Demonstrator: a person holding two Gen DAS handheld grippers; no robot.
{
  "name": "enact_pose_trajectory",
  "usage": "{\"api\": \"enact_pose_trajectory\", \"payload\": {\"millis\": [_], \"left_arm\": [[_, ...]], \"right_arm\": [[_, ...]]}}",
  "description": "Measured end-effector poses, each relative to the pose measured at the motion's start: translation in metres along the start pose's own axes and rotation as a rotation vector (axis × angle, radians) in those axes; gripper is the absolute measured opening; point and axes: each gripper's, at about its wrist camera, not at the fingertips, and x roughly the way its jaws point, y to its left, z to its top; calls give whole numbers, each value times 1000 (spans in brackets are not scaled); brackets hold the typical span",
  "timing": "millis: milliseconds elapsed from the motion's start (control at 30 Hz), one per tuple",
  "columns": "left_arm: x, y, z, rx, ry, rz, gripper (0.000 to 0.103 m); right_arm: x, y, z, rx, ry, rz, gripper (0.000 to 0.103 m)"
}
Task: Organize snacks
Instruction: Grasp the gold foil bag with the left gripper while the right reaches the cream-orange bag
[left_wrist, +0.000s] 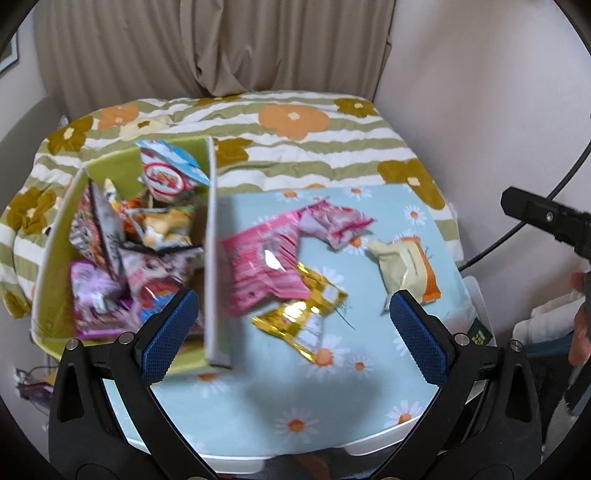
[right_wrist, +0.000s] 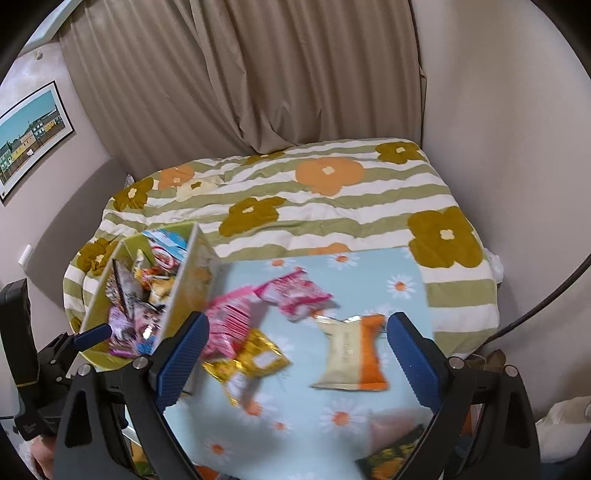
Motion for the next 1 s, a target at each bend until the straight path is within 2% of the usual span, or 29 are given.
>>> {"api": "enact_pose_trajectory", "payload": {"millis": [167,500,667,1000], "left_arm": [[27,-31,-23,29,21,50,102],[106,-48,-43,184,132,131,102],[140,-46,-45,233,190,134,97],[178,-29,-40,211,262,85,96]], "right_arm": [[19,-34,-15,-10,61,9,96],[80,-71,-50,33,186,31,96],[106,-75,-60,43,228,30,96],[145,-72,-67,55,293,7,96]]}}
